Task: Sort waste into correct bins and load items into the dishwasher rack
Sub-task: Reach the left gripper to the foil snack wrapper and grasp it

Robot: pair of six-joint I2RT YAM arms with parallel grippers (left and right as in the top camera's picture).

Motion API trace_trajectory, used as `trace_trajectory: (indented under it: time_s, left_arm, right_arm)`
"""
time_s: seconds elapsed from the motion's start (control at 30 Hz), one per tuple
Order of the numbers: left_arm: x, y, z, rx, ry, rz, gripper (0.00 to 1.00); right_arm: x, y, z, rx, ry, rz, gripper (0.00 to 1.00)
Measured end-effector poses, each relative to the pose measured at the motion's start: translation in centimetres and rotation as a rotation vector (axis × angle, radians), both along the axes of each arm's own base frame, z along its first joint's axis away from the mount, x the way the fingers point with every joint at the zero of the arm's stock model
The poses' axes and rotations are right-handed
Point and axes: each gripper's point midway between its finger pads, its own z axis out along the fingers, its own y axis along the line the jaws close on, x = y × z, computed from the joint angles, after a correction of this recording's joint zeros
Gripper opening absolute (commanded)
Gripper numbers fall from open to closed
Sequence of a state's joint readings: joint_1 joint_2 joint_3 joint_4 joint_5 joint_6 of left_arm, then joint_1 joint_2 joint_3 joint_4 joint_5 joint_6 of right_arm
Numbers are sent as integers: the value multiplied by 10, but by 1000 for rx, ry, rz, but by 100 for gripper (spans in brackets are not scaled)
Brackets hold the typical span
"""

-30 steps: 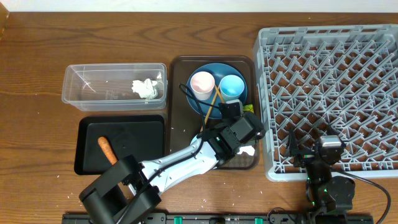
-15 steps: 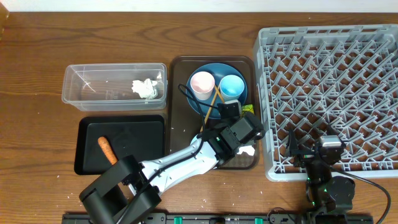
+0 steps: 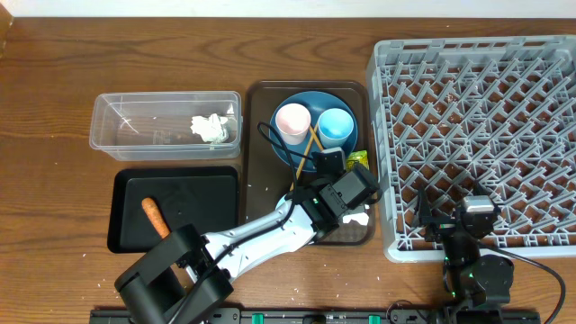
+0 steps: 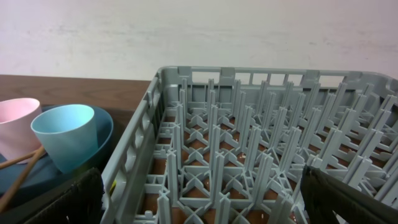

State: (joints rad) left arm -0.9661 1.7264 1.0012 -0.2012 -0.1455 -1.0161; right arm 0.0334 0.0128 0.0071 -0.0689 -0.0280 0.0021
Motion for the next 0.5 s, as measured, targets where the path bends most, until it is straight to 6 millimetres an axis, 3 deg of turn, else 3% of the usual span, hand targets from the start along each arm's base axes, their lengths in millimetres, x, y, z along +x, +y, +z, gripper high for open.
trace_trajectory:
  time_s: [0.1, 0.37, 0.5]
  left_arm:
    - [-3, 4, -3, 19, 14, 0, 6]
    - [-9, 0, -4, 0, 48, -26, 6]
    - [-12, -4, 5, -30, 49, -38, 6]
  right_arm:
    - [0, 0, 0, 0, 0, 0, 99]
    - [0, 0, 0, 0, 0, 0, 99]
    - [0, 0, 0, 0, 0, 0, 99]
